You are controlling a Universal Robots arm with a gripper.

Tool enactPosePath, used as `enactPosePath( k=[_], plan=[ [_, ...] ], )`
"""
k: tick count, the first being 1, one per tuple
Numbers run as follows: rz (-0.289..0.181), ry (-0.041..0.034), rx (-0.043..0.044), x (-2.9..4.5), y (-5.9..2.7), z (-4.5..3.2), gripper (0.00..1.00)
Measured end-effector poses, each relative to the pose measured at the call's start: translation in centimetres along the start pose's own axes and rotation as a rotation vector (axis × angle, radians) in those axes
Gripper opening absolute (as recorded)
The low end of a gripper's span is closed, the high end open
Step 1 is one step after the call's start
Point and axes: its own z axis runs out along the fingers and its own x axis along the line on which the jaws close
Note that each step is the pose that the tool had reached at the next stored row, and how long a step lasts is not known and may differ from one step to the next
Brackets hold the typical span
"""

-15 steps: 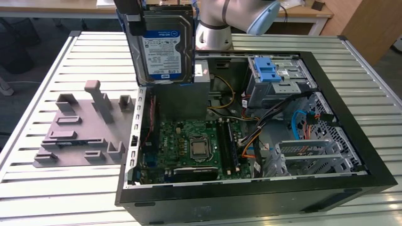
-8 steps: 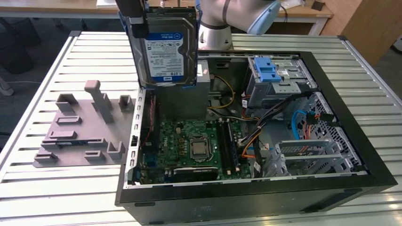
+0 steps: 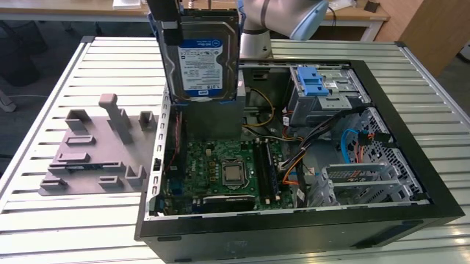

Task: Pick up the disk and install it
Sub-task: 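Pick up the disk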

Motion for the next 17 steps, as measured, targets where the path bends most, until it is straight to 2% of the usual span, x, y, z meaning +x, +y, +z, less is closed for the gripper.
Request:
enactPosePath(
  k=[10, 17],
  plan=[
    [0.0, 0.0, 0.0, 0.05, -1.96, 0.07, 0.36],
    [0.01, 0.0001, -0.0002, 0.08, -2.85, 0.14, 0.36]
  ],
)
